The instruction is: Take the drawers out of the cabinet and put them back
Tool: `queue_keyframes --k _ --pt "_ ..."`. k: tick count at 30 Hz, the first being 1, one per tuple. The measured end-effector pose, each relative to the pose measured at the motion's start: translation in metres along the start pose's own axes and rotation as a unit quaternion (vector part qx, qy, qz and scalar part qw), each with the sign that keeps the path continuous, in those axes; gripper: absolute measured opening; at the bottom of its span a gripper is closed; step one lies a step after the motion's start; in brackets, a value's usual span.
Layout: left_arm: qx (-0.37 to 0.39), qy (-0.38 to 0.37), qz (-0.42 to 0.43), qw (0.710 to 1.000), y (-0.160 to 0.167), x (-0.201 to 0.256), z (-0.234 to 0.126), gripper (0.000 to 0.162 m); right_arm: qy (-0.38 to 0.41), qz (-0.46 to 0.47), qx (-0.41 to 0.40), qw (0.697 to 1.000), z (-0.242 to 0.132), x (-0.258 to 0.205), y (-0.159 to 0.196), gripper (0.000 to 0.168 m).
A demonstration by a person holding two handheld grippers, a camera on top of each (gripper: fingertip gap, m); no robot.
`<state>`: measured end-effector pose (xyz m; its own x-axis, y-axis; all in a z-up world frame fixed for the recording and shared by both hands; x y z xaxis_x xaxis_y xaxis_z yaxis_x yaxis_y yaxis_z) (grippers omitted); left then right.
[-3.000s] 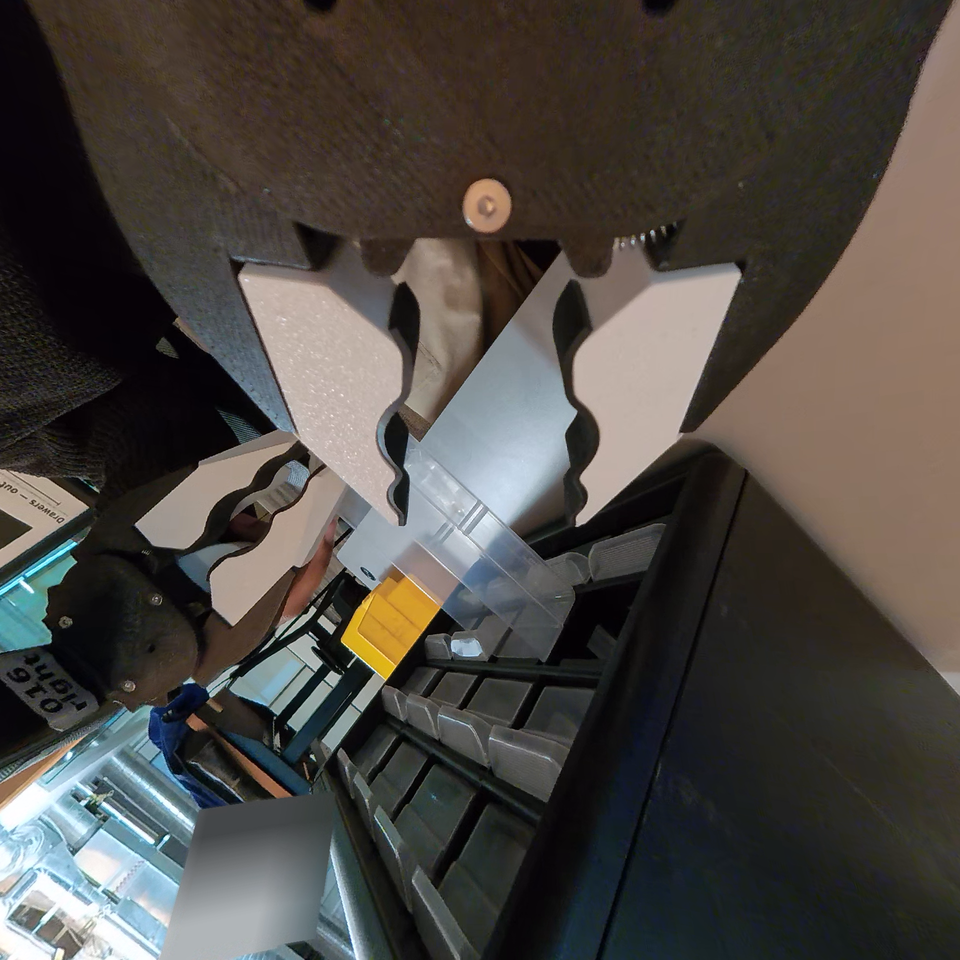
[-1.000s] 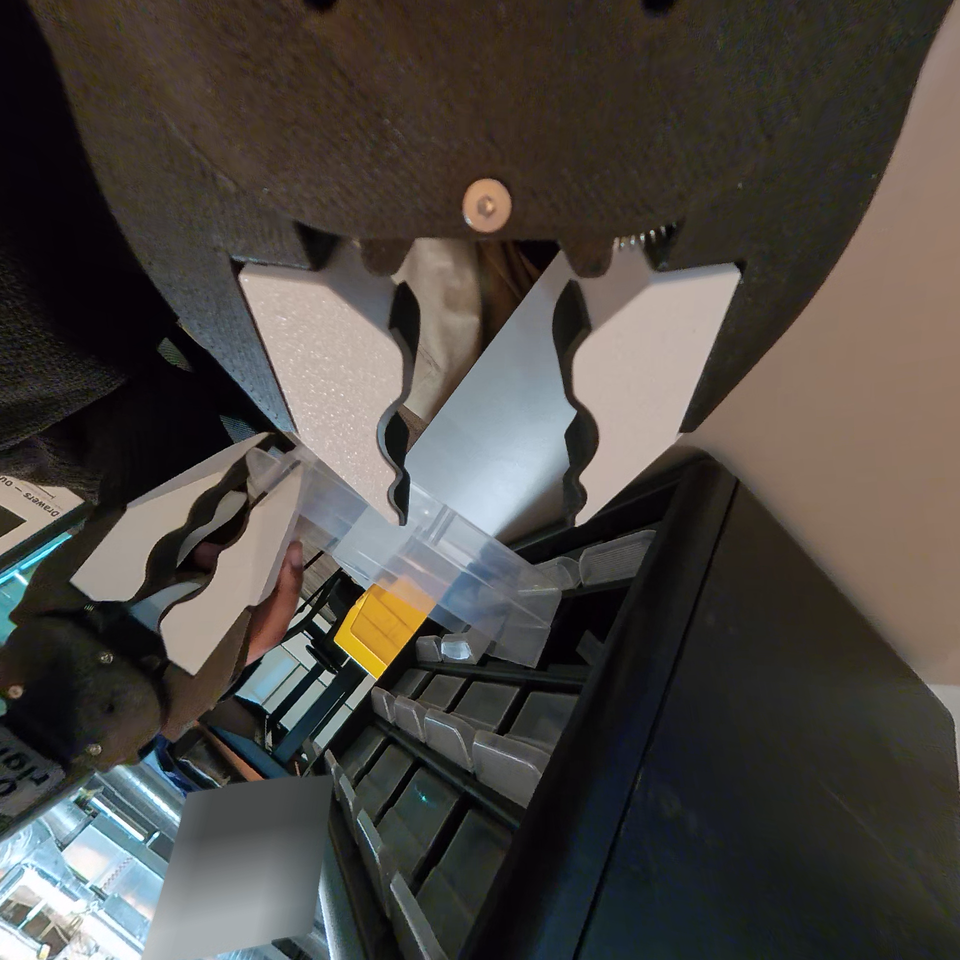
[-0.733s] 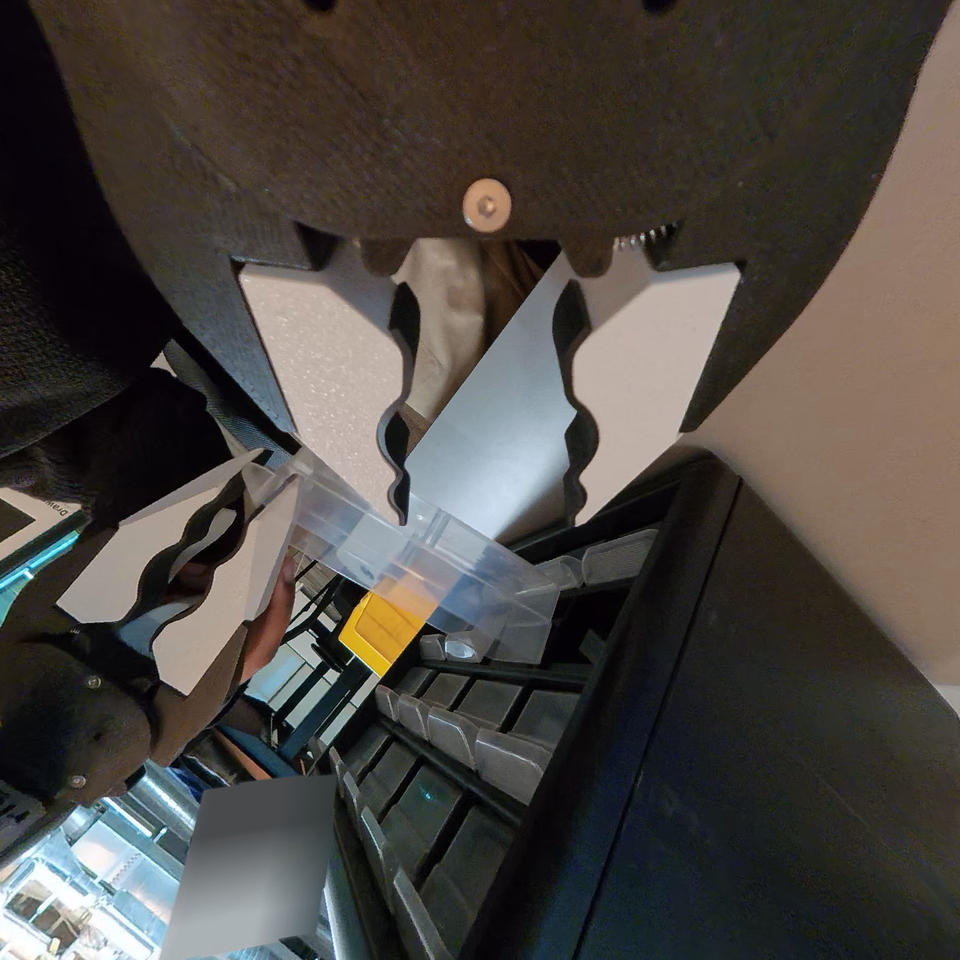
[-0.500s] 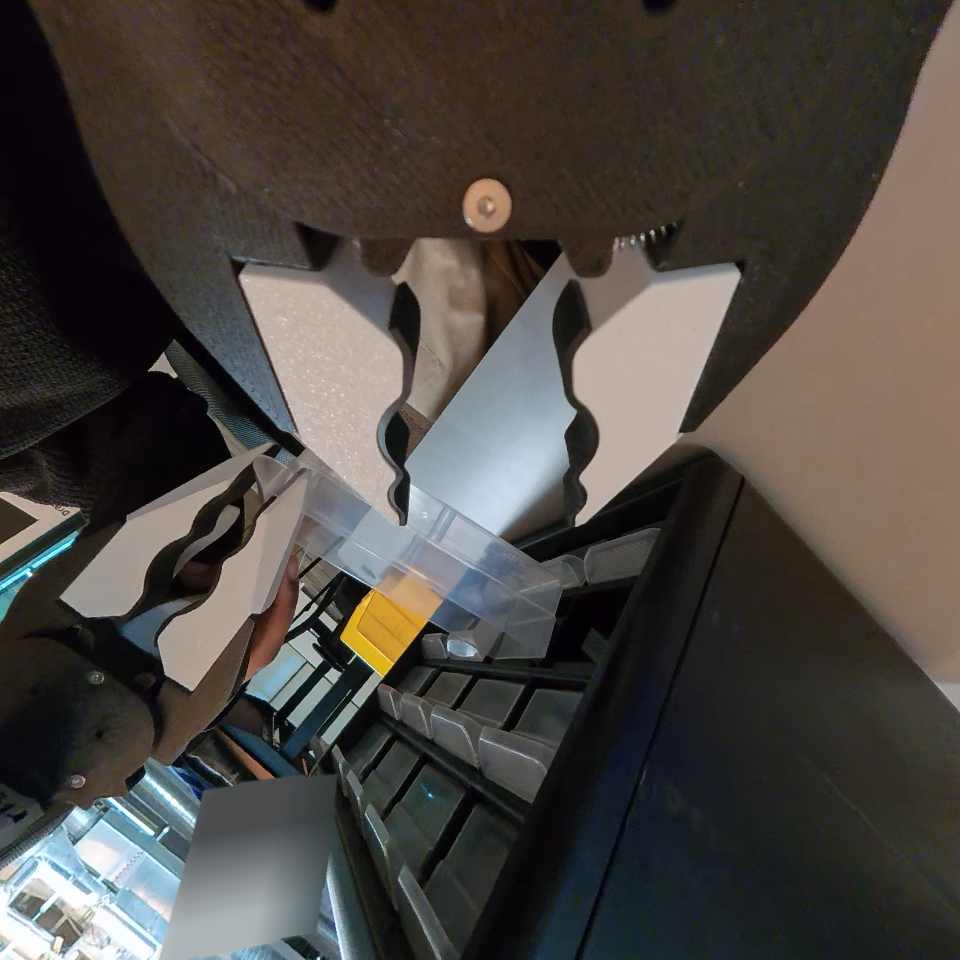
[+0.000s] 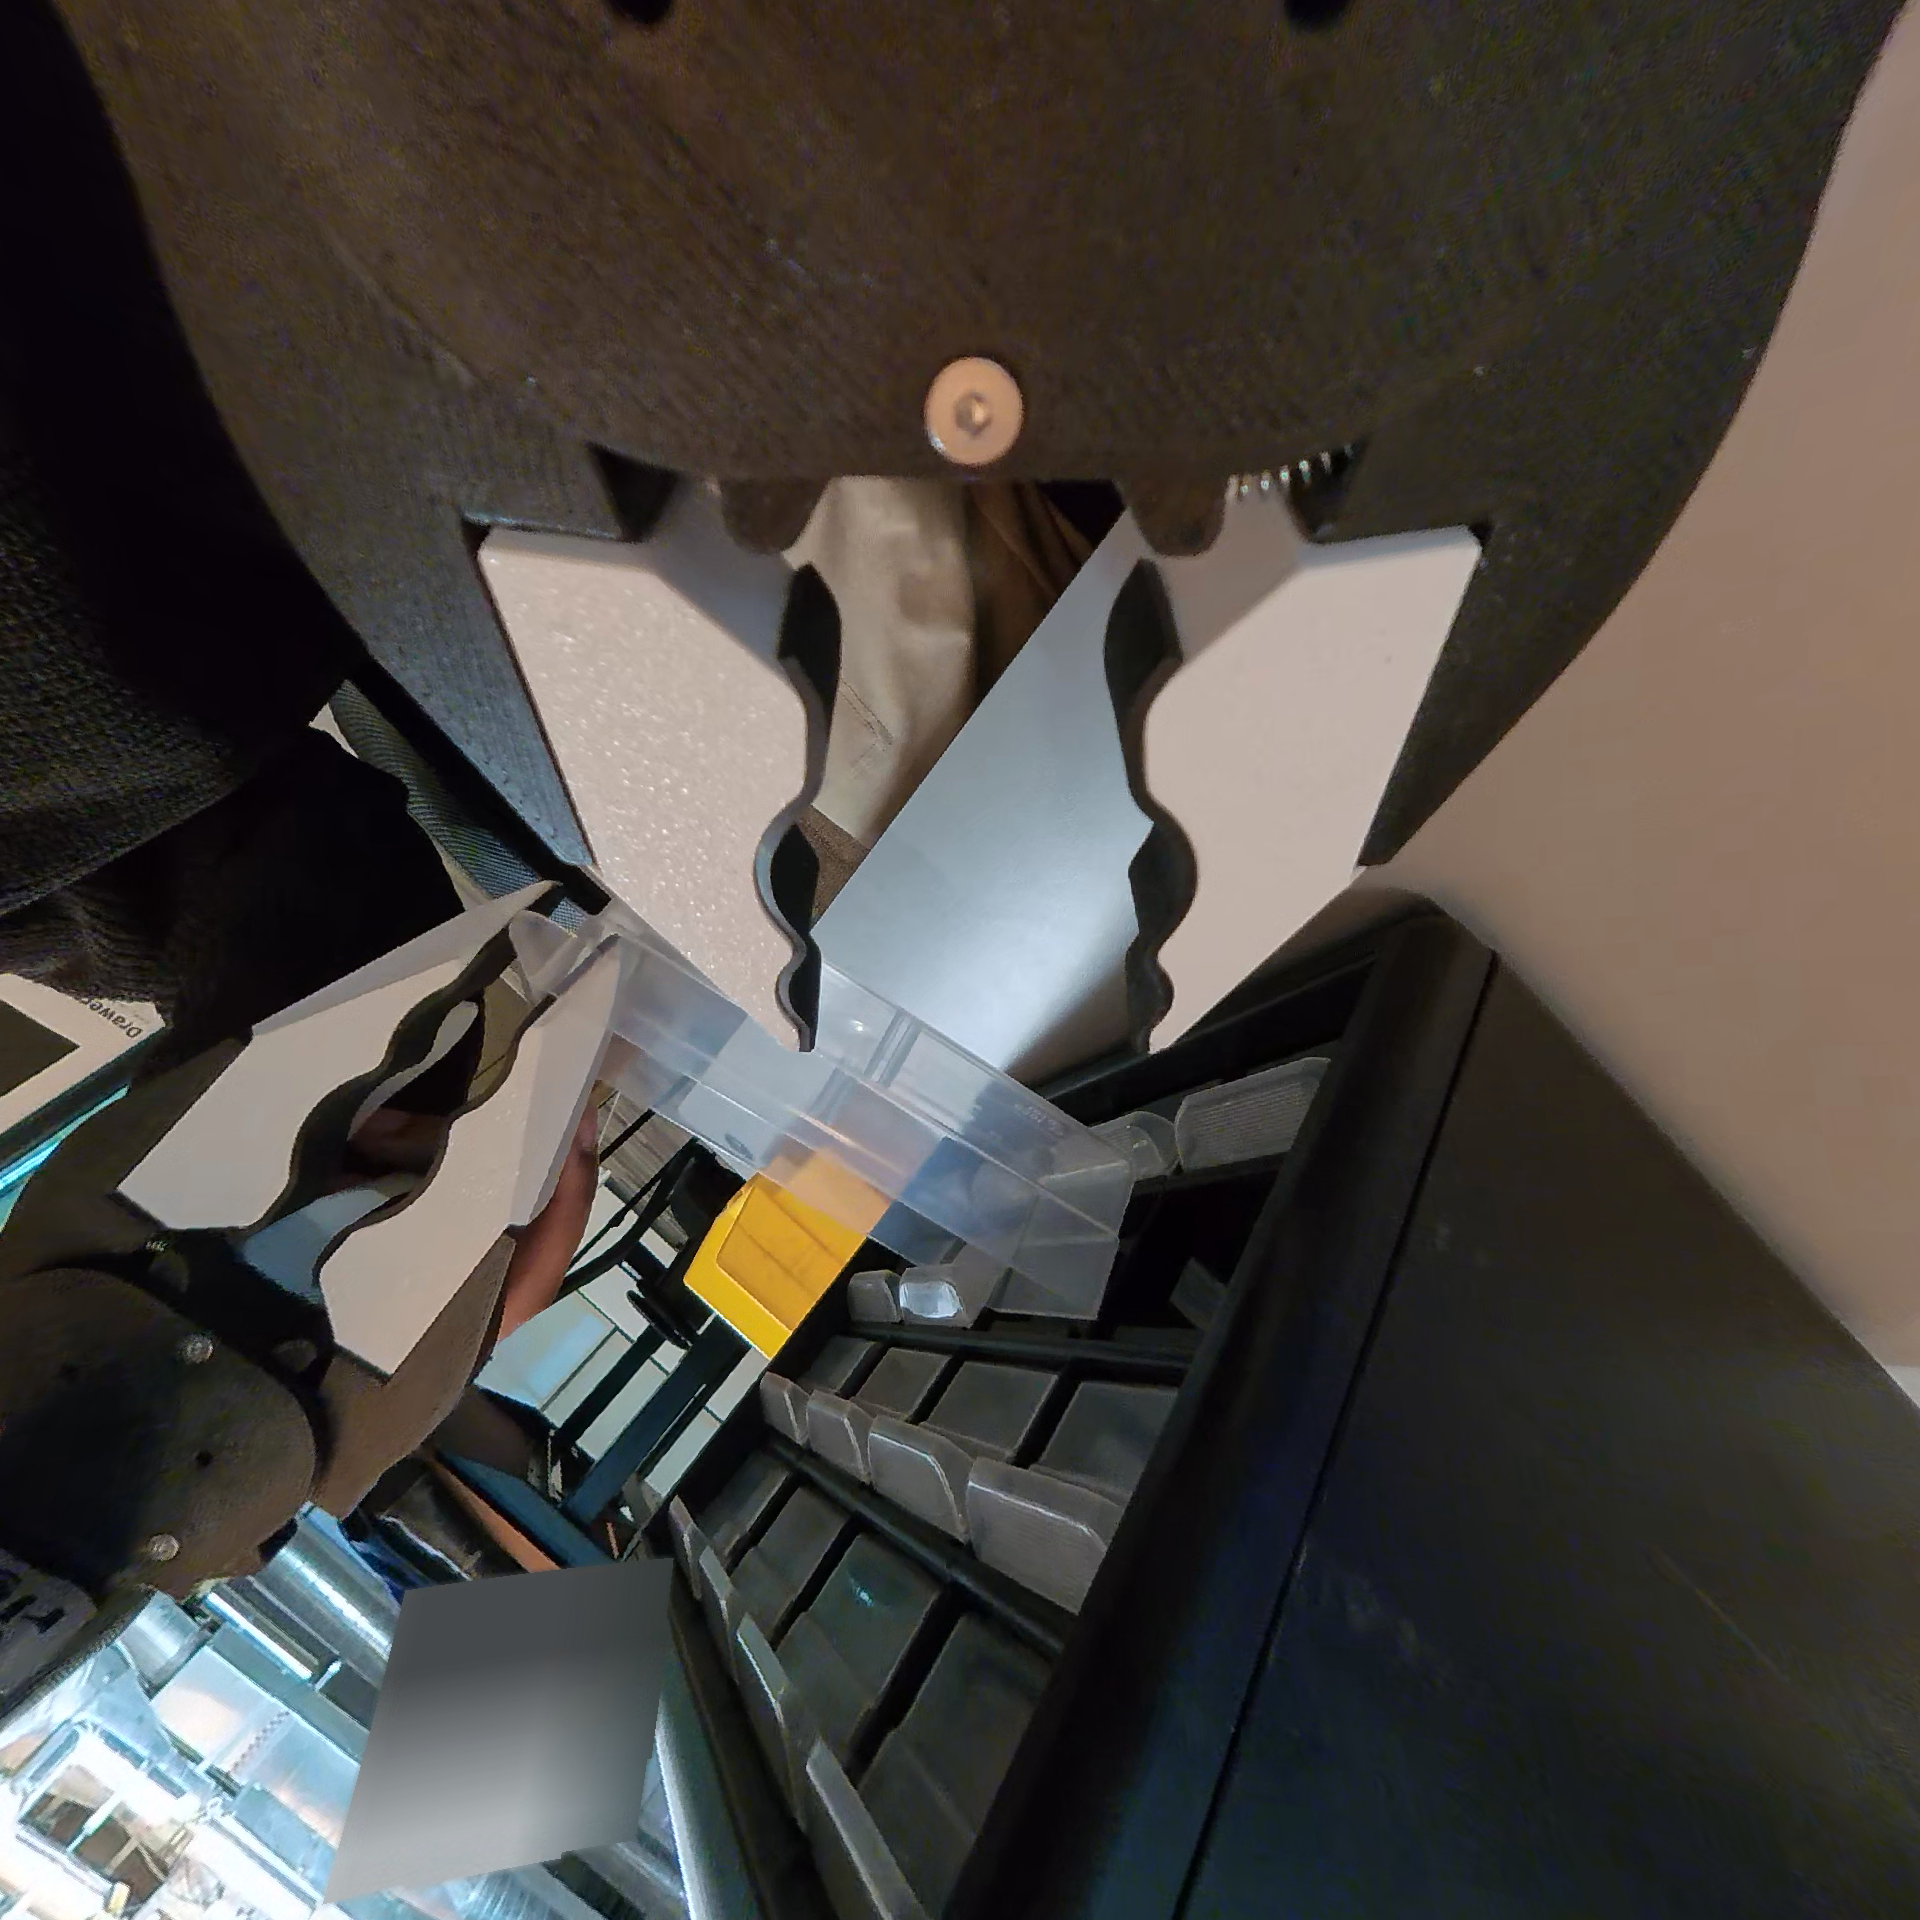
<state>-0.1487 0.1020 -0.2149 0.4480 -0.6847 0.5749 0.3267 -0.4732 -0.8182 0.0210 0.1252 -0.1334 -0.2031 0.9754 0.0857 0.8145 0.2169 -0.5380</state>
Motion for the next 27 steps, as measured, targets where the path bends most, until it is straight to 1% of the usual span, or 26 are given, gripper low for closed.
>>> queue_keyframes --k 8,16,21,24,25,27 --pt "0.001 -0.001 -0.001 1.000 0.001 0.000 -0.004 0.059 0.006 -0.002 0.001 1.000 -0.002 0.003 0.003 0.013" --pt "-0.001 -0.001 -0.003 1.000 0.001 0.000 -0.004 0.059 0.018 -0.043 -0.025 0.999 0.004 0.004 0.001 0.013" --pt "-0.001 0.001 -0.003 1.000 0.002 -0.002 -0.002 0.058 0.038 -0.035 -0.035 0.998 0.006 0.016 0.006 0.013" --pt "-0.001 0.003 -0.003 1.000 0.001 -0.001 0.000 0.058 0.041 -0.035 -0.023 0.998 0.010 0.018 0.007 0.013" --pt "-0.001 0.003 -0.003 1.000 0.001 -0.001 0.001 0.059 0.049 -0.038 -0.021 0.998 0.012 0.018 0.007 0.013" --pt "-0.003 0.003 -0.003 1.000 0.000 -0.001 0.003 0.059 0.100 -0.054 -0.037 0.993 0.018 0.023 0.010 0.014"
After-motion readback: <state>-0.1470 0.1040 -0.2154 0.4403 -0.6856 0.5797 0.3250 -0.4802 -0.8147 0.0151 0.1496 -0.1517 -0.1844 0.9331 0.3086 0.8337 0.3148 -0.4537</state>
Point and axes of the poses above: each gripper's, where its closed fingertips meet, z out along the fingers, y out of its underside, x = y × z across the jaws, the point moved 9 cm from there along -z, back along the fingers, and after that the axes turned 12 degrees about y, right-handed, at the moved point
